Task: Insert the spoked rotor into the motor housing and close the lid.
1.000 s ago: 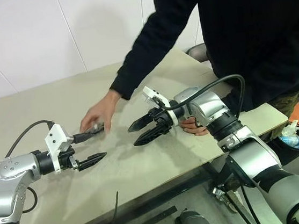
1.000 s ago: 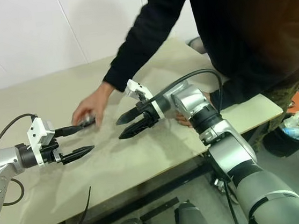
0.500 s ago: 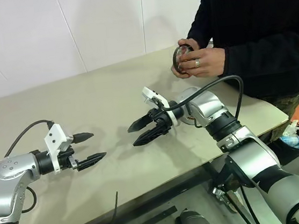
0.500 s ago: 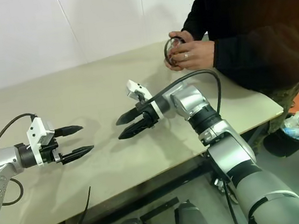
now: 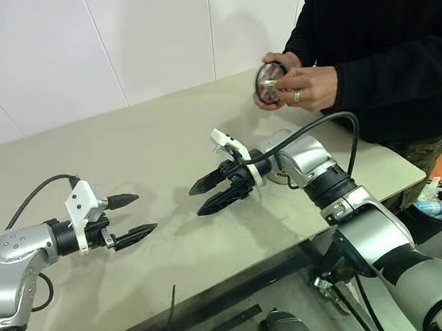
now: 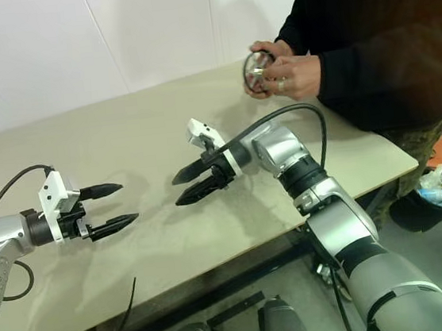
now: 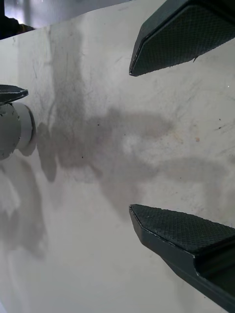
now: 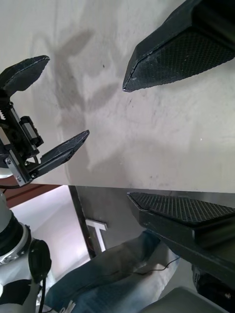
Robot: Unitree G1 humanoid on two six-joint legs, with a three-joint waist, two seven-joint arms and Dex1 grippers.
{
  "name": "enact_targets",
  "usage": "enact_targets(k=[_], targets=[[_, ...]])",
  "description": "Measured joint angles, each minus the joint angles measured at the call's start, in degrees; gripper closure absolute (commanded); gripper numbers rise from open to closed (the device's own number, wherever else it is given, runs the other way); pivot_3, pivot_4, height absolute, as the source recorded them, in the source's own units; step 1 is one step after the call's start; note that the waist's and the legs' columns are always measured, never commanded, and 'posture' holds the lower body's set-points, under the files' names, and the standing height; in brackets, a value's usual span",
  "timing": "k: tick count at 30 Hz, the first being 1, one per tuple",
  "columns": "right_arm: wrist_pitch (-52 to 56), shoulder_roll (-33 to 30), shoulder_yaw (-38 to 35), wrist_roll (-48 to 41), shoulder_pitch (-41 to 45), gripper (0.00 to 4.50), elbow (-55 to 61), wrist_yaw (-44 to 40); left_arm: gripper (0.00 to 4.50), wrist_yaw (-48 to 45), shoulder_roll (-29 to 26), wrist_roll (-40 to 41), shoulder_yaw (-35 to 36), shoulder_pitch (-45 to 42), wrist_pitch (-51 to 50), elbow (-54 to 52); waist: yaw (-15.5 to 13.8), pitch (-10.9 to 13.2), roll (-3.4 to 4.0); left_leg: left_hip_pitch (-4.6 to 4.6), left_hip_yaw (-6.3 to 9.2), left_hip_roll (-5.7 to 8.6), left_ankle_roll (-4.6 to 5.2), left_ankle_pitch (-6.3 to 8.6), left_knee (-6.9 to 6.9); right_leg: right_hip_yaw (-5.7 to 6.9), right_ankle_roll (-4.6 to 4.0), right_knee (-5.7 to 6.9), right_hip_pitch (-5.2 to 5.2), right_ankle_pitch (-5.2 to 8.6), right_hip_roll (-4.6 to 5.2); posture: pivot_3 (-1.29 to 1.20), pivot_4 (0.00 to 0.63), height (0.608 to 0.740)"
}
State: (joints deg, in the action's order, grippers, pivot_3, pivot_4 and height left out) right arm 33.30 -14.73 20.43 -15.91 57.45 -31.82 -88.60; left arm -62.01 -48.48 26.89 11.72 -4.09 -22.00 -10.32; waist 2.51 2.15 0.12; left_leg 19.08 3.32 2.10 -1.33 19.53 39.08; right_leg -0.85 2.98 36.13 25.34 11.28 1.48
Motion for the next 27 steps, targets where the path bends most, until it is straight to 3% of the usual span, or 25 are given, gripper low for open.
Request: enact_targets(k=[27], targets=[[-1.1, 0.2, 0.0, 0.2, 0.2, 1.06, -1.2, 0.4, 0.04, -0.4, -0.1, -0.1, 0.0, 0.0, 0.1, 0.6, 0.0, 0.0, 0.00, 0.00, 0.00, 0.00, 0.00, 0.00, 0.00, 0.00, 0.00, 0.00, 0.00, 0.00, 0.00, 0.00, 0.000, 0.740]])
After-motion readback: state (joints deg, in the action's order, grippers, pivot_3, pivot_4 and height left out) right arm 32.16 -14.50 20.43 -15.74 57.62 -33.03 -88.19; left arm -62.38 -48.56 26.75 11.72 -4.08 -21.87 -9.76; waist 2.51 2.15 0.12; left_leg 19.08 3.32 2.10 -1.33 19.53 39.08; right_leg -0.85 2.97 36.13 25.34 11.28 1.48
